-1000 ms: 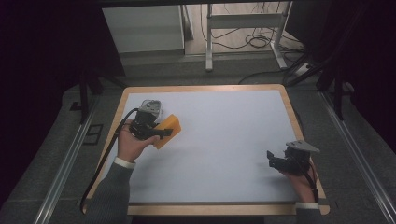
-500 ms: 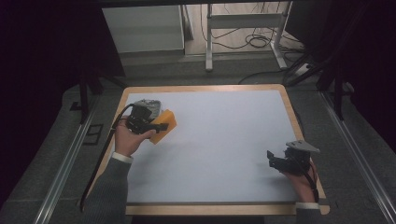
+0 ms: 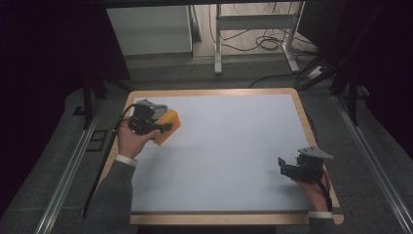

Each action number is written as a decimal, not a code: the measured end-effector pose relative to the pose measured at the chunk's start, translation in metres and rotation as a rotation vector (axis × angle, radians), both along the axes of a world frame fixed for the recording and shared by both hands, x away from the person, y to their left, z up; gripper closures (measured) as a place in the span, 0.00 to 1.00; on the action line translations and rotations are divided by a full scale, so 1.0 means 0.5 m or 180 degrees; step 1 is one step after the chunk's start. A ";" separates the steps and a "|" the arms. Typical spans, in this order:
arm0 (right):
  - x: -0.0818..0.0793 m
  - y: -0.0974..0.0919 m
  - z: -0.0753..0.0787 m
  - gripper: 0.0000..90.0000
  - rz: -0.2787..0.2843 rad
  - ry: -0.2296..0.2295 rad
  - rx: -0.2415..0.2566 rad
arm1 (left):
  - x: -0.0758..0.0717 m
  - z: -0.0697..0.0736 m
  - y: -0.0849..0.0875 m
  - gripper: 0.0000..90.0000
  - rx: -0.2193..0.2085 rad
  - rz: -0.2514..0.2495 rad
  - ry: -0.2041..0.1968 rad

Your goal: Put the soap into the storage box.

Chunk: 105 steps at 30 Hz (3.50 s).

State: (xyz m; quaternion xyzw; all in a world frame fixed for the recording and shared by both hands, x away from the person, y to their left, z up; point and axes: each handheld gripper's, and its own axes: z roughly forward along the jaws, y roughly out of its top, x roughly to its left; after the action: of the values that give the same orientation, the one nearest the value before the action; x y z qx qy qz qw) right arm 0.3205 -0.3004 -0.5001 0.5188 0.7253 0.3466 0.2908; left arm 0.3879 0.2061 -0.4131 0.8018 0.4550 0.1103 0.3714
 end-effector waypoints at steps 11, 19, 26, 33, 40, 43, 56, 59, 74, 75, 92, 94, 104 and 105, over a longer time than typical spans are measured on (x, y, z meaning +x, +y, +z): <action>0.000 0.001 -0.001 0.10 -0.0003 0.0004 0.0002 | 0.023 -0.001 0.011 0.68 -0.0005 0.0060 0.0057; 0.002 0.001 -0.004 0.10 -0.0001 0.0012 -0.0012 | 0.036 0.001 0.012 0.68 -0.0020 0.0085 0.0062; 0.002 0.001 -0.004 0.10 -0.0005 0.0014 -0.0021 | 0.048 0.002 0.017 0.68 -0.0015 0.0117 0.0091; 0.002 0.000 -0.004 0.10 -0.0008 0.0014 -0.0038 | 0.061 0.002 0.024 0.68 -0.0025 0.0183 0.0092; 0.001 0.002 -0.003 0.10 -0.0005 0.0010 -0.0046 | 0.076 -0.002 0.034 0.68 -0.0026 0.0251 0.0120; 0.002 0.002 -0.004 0.10 -0.0005 0.0012 -0.0052 | 0.081 -0.003 0.040 0.68 -0.0042 0.0285 0.0123; 0.002 0.002 -0.004 0.10 -0.0002 0.0021 -0.0059 | 0.107 -0.014 0.056 0.68 -0.0063 0.0443 0.0171; 0.001 0.002 -0.003 0.10 0.0001 0.0011 -0.0060 | 0.115 -0.020 0.059 0.68 -0.0058 0.0481 0.0195; 0.004 0.001 -0.008 0.10 -0.0013 0.0036 -0.0058 | 0.161 -0.045 0.077 0.68 -0.0061 0.0744 0.0287; 0.004 0.001 -0.008 0.10 -0.0016 0.0032 -0.0058 | 0.164 -0.045 0.076 0.68 -0.0033 0.0774 0.0277; 0.005 -0.004 -0.012 0.10 -0.0027 0.0055 -0.0064 | 0.208 -0.076 0.092 0.68 -0.0149 0.1073 0.0339; 0.006 -0.006 -0.013 0.10 -0.0041 0.0063 -0.0066 | 0.213 -0.082 0.096 0.68 -0.0193 0.1127 0.0343; 0.006 -0.007 -0.014 0.10 -0.0064 0.0043 -0.0084 | 0.226 -0.118 0.101 0.67 -0.0267 0.1262 0.0375; 0.005 -0.007 -0.014 0.10 -0.0058 0.0038 -0.0090 | 0.226 -0.122 0.101 0.66 -0.0273 0.1258 0.0387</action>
State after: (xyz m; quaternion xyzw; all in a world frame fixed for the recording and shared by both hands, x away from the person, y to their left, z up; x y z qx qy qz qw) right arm 0.3231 -0.3038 -0.5068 0.5233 0.7272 0.3305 0.2969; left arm 0.5009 0.2568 -0.4742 0.6856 0.6292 0.1129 0.3482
